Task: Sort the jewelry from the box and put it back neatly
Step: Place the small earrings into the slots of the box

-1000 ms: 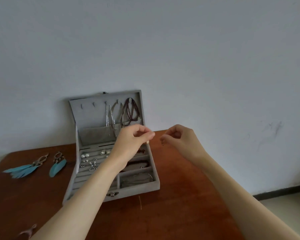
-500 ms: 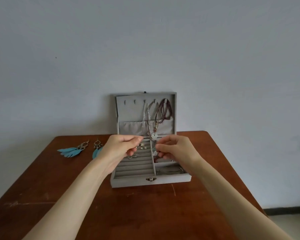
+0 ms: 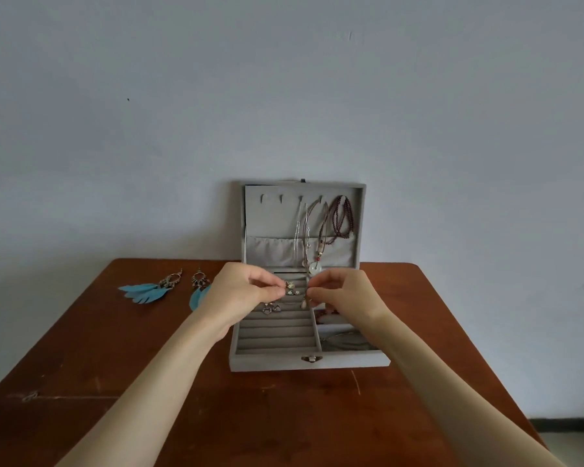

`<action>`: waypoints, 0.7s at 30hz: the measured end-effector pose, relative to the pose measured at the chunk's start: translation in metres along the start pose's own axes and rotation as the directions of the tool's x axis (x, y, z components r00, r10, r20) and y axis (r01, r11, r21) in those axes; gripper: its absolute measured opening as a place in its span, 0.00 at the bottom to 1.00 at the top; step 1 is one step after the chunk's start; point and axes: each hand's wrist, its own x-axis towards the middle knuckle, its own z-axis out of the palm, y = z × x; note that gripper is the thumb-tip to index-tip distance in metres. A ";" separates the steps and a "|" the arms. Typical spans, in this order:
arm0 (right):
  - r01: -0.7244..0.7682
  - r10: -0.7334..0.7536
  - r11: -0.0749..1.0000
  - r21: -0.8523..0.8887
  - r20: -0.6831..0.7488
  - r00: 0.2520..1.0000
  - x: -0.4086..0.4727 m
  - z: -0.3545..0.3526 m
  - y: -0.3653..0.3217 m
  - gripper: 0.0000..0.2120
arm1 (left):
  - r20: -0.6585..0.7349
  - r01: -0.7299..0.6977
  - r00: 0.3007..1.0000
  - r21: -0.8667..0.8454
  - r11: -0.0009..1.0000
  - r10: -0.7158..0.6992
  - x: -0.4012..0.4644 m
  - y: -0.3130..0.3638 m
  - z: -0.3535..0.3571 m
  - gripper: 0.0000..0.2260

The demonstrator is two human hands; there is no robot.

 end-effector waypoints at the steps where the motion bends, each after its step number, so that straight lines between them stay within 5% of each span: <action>1: 0.048 -0.051 0.995 -0.084 -0.033 0.998 0.003 0.001 0.001 0.07 | -0.023 -0.021 1.000 0.013 1.000 0.021 0.001 0.000 0.000 0.04; 7: 0.207 -0.231 0.893 -0.399 -0.014 0.973 0.021 0.010 0.008 0.04 | -0.014 -0.096 0.995 0.067 0.993 0.097 0.006 -0.003 0.005 0.07; 21: 0.265 -0.219 0.877 -0.401 0.158 0.963 0.019 0.001 0.010 0.10 | 0.037 -0.040 0.999 0.194 0.980 0.034 0.031 -0.013 0.021 0.07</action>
